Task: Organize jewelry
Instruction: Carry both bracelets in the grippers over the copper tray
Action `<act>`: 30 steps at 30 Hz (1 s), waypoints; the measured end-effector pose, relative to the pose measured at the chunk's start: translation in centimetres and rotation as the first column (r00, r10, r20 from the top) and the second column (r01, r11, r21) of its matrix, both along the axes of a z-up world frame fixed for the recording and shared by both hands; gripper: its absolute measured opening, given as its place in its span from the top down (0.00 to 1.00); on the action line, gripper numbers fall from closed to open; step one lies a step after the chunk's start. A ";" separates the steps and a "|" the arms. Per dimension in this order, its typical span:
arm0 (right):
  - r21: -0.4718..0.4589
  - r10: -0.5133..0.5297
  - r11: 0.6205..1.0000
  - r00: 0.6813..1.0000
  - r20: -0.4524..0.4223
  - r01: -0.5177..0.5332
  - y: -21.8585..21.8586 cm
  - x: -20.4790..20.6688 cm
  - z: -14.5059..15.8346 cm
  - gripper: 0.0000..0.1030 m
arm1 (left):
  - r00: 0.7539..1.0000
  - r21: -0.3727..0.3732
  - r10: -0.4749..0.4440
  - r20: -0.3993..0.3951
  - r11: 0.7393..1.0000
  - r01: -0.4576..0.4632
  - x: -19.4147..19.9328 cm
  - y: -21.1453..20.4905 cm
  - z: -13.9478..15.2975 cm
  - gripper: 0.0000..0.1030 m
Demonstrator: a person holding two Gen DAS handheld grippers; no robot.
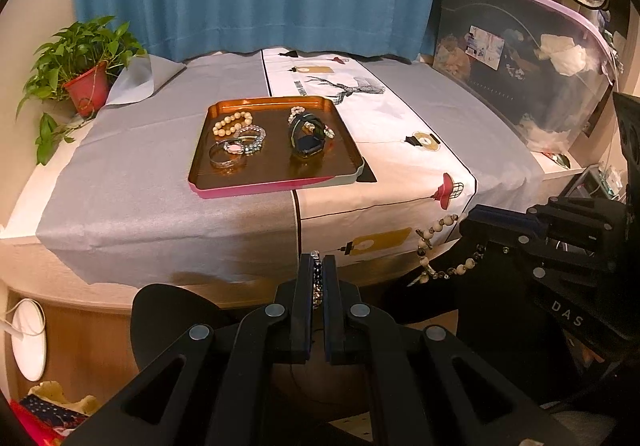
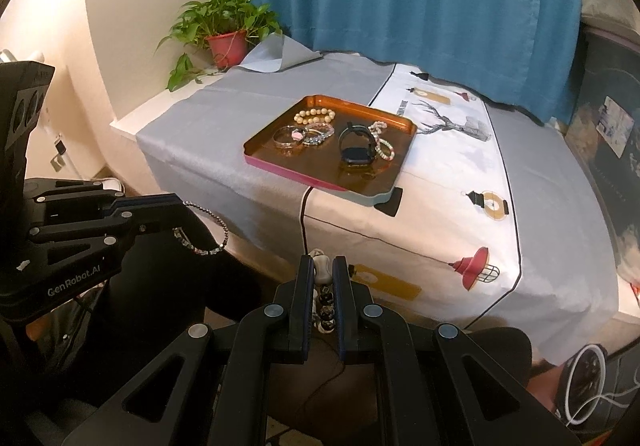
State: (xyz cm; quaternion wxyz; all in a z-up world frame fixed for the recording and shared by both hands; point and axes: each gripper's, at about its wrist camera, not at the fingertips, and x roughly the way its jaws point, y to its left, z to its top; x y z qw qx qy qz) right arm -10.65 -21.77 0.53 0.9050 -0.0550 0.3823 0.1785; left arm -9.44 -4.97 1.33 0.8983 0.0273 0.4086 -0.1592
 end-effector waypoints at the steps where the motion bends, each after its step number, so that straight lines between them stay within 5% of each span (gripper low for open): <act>1: 0.001 0.000 1.000 1.000 -0.003 0.000 0.0 0.0 -0.1 0.91 | 1.000 0.001 0.000 0.000 1.000 0.000 0.0 0.0 0.0 0.98; 18: -0.018 -0.002 1.000 0.999 -0.043 0.001 0.7 2.0 -1.3 0.91 | 0.999 -0.007 0.010 -0.050 1.000 -0.010 1.7 0.9 -1.7 0.98; 30: -0.025 -0.027 0.999 0.999 -0.037 0.026 0.7 7.7 -1.0 0.91 | 0.999 -0.009 0.016 -0.038 1.000 -0.017 7.2 1.6 -1.2 0.98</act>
